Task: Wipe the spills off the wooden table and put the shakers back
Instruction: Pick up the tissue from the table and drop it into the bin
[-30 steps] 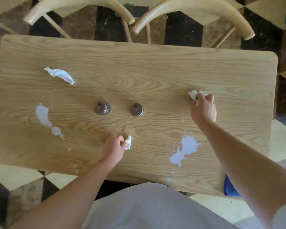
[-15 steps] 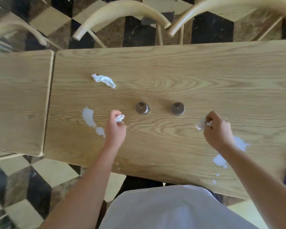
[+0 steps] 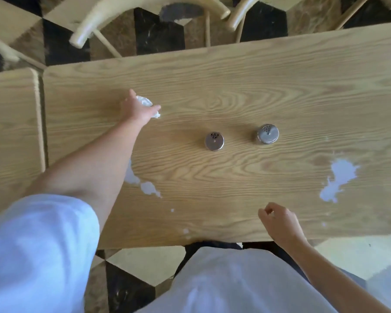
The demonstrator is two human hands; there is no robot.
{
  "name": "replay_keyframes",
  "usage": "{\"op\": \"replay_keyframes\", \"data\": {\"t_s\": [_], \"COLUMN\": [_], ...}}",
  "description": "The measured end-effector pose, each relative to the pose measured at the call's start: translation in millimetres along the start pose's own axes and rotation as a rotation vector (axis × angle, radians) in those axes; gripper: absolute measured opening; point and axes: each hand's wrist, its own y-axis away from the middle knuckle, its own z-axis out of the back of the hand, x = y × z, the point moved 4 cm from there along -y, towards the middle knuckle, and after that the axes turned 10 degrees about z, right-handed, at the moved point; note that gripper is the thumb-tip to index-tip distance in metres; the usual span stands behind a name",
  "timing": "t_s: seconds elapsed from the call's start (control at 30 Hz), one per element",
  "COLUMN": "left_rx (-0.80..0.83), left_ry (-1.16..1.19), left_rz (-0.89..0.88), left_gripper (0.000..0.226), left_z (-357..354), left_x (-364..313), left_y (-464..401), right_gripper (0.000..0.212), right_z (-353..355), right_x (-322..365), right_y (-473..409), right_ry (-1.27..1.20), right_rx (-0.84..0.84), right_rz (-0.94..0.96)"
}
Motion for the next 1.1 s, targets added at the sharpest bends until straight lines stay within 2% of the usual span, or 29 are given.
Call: {"op": "replay_keyframes", "data": {"t_s": [0.13, 0.2, 0.27, 0.37, 0.43, 0.5, 0.57, 0.63, 0.73, 0.83, 0.93, 1.0, 1.1], "left_rx": [0.007, -0.07, -0.132, -0.026, 0.1, 0.301, 0.487, 0.6, 0.689, 0.728, 0.749, 0.79, 0.816], "left_ry": [0.071, 0.13, 0.188, 0.324, 0.373, 0.369, 0.273, 0.128, -0.091, -0.334, -0.57, -0.629, -0.619], "left_rz": [-0.061, -0.13, -0.225, -0.417, -0.537, -0.639, -0.751, -0.821, -0.86, -0.885, -0.844, -0.778, -0.598], "left_gripper": [0.036, 0.018, 0.02, 0.013, 0.024, 0.033, 0.035, 0.033, 0.027, 0.022, 0.014, 0.005, 0.024], "left_z": [-7, 0, 3, -18, -40, -68, -103, -139, -178, -209, -233, -244, -263], "left_x": [-11, -21, -26, -26, -25, -18, -6, 8, 29, 49, 65, 74, 95], "left_y": [11, 31, 57, 121, 195, 272, 337, 385, 438, 468, 485, 508, 544], "right_gripper": [0.015, 0.012, 0.012, 0.007, 0.011, 0.013, 0.016, 0.019, 0.019, 0.024, 0.017, 0.018, 0.033], "right_z": [-13, -11, -6, -3, -2, -3, -6, -11, -14, -17, -33, -50, -73], "right_x": [-24, -32, -38, -51, -61, -68, -77, -88, -115, -164, -226, -265, -311], "right_y": [24, 33, 38, 40, 41, 45, 55, 66, 94, 127, 163, 191, 227], "right_ry": [0.007, -0.014, -0.046, -0.057, -0.099, -0.213, -0.369, -0.428, -0.4, -0.454, -0.534, -0.598, -0.719], "right_rx": [0.041, 0.022, 0.01, 0.012, -0.031, -0.099, -0.136, -0.098, -0.037, -0.12, -0.196, -0.212, -0.204], "right_rz": [-0.099, -0.136, -0.156, -0.191, -0.216, -0.223, -0.221, -0.17, -0.096, -0.109, -0.14, -0.189, -0.279]}}
